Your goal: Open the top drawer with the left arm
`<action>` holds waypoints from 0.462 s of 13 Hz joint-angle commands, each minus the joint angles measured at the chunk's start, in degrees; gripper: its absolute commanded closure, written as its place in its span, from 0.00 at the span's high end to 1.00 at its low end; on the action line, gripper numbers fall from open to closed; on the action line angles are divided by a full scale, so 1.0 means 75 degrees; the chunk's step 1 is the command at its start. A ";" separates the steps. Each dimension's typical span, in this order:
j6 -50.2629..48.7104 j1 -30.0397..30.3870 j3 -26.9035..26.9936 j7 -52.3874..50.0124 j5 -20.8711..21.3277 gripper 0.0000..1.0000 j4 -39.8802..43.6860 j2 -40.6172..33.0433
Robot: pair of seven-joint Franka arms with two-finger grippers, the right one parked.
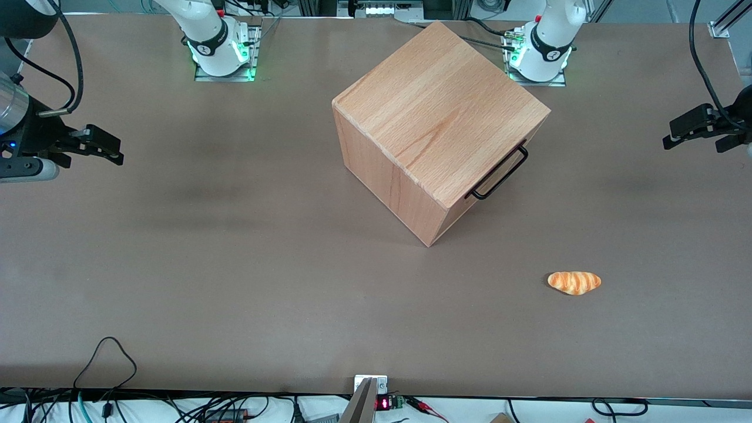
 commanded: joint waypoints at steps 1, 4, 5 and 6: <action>-0.0060 0.0020 0.0023 0.0043 -0.0068 1.00 0.0017 -0.0150; -0.0025 0.0009 -0.0047 0.0020 -0.0056 1.00 0.0017 -0.0116; -0.0013 0.0020 -0.0036 0.0043 -0.0068 1.00 0.0029 -0.0115; -0.0013 0.0020 -0.0001 0.0067 -0.0091 1.00 0.0041 -0.0127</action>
